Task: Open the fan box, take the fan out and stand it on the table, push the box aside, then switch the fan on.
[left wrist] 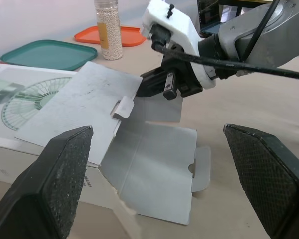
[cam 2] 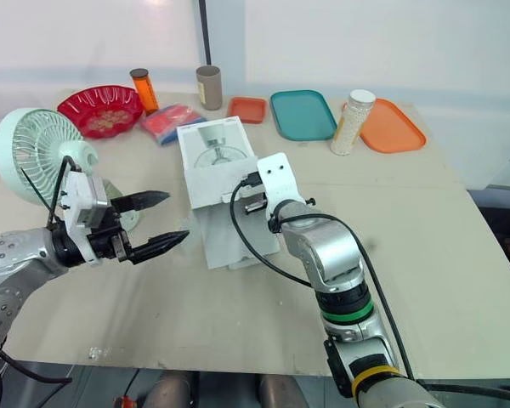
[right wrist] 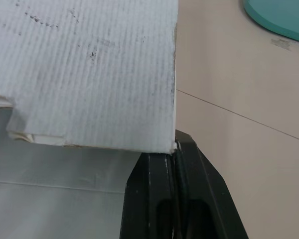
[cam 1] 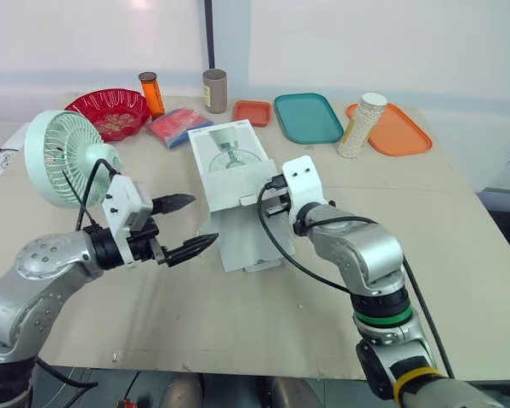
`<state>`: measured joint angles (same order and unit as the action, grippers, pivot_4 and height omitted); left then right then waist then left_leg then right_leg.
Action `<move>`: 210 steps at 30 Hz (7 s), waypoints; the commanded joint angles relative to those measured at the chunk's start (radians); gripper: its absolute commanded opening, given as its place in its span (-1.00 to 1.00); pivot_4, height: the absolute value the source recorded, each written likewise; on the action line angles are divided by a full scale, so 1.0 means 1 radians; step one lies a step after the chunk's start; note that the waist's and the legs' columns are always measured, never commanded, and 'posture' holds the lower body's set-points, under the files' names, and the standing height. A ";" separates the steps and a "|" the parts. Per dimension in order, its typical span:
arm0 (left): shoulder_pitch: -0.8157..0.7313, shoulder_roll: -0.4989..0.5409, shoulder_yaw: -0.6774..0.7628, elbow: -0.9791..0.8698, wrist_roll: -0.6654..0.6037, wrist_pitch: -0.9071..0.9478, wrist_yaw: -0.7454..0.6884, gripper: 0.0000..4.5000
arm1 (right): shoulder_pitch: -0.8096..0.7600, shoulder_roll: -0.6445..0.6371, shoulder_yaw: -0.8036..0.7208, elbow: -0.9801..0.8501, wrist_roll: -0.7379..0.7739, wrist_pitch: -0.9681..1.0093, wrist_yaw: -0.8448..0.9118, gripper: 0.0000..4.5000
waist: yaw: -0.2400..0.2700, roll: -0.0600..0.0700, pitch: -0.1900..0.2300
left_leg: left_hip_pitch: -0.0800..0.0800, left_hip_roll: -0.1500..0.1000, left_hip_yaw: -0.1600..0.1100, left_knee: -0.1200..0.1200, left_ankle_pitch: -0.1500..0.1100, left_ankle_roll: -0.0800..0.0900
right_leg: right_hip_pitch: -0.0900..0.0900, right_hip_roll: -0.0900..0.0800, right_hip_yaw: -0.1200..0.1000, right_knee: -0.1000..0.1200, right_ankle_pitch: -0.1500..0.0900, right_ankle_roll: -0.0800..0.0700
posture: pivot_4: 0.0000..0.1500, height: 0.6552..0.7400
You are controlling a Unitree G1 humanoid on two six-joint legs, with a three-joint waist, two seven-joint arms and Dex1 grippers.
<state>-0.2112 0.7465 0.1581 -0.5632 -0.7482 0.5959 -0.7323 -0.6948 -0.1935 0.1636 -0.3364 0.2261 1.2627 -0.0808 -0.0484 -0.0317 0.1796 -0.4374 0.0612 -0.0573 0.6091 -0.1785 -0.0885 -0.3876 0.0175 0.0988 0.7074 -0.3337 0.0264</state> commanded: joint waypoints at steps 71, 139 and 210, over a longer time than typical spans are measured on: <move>-0.095 -0.103 -0.133 0.194 0.130 -0.182 -0.268 1.00 | 0.926 -0.709 -1.028 0.053 0.091 -0.231 0.677 0.15 | 0.002 0.005 -0.003 | 0.014 -0.006 0.000 0.000 -0.001 0.003 | 0.019 -0.001 0.004 -0.001 -0.005 0.005 | 1.00 1.00; 0.752 -0.229 0.483 -0.195 0.158 -0.161 0.200 1.00 | -0.182 -0.570 -0.173 -0.198 1.111 -0.098 0.198 0.97 | 0.001 -0.001 -0.001 | 0.012 -0.007 0.001 0.001 -0.003 0.007 | 0.020 -0.004 0.007 -0.008 -0.005 0.008 | 1.00 1.00; 0.138 -0.078 0.434 0.091 0.184 -0.026 0.394 0.32 | -0.158 -0.387 -0.131 -0.243 0.995 -0.074 0.190 1.00 | 0.001 -0.001 -0.002 | 0.008 -0.004 -0.001 0.000 -0.003 0.006 | 0.015 -0.002 0.003 -0.008 -0.003 0.004 | 1.00 1.00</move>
<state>-0.0578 0.6553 0.5672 -0.4667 -0.5682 0.5894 -0.3372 -0.8487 -0.5807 0.0619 -0.5476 1.2204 1.2022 0.1074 -0.0478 -0.0330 0.1779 -0.4294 0.0576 -0.0578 0.6086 -0.1813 -0.0827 -0.3724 0.0151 0.1022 0.6996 -0.3368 0.0303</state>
